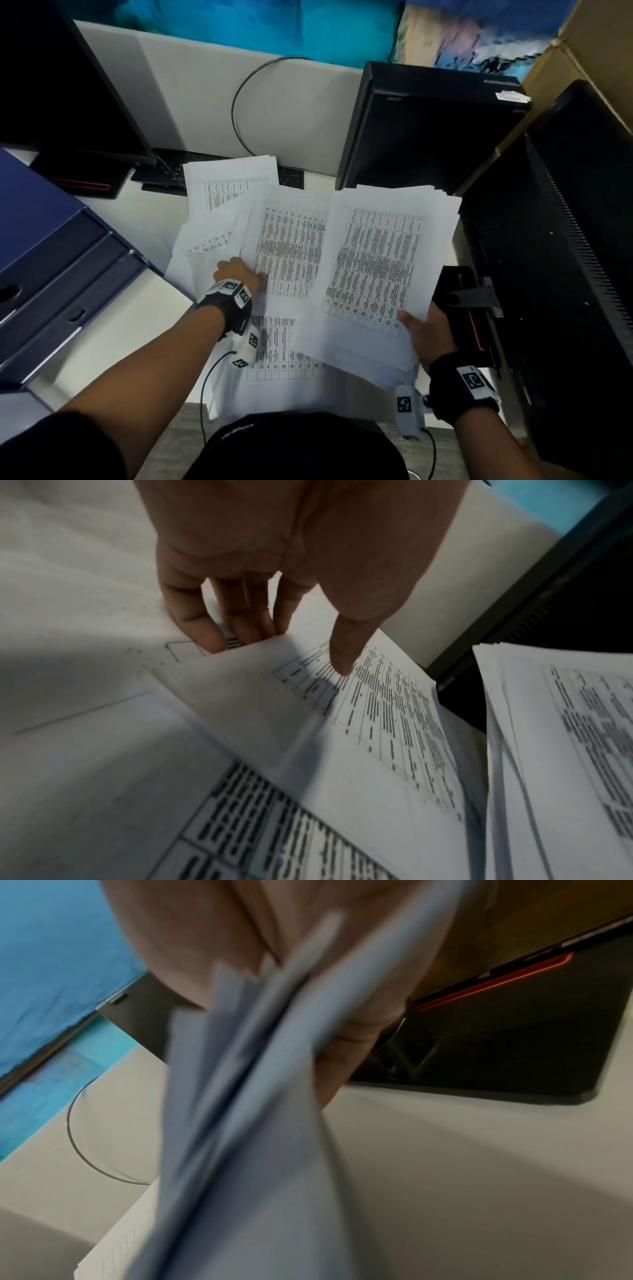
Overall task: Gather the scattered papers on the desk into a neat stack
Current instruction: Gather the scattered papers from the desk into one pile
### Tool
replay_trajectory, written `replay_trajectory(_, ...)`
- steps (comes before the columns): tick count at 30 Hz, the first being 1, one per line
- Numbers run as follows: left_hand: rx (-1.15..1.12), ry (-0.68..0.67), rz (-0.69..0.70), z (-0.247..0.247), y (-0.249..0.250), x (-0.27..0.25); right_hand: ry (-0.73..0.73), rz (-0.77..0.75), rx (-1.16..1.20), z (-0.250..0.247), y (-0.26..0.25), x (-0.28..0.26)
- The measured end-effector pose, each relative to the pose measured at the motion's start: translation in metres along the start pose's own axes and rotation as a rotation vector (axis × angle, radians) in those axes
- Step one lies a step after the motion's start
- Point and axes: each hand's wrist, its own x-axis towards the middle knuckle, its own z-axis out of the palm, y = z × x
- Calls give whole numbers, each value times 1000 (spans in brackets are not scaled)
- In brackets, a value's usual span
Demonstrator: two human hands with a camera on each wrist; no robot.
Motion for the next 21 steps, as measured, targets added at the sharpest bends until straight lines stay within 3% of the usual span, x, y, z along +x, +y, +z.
replay_trajectory(2, 40, 71, -37, 10, 4, -4, -8, -1, -9, 0, 2, 0)
replay_trajectory(6, 21, 42, -73, 13, 10, -9, -26, 9, -40, 0, 2, 1)
replay_trajectory(9, 35, 96, -65, 13, 13, -13, -19, 24, -60, -1, 4, 5)
replay_trajectory(12, 46, 96, 34, 12, 11, -16, -5, 32, -56, -2, 6, 9)
replay_trajectory(16, -197, 59, 158, 5, 5, -20, 0, 25, -57, -2, 5, 12)
replay_trajectory(21, -158, 45, 293, -6, 2, -21, -6, 14, -44, 1, 1, 13)
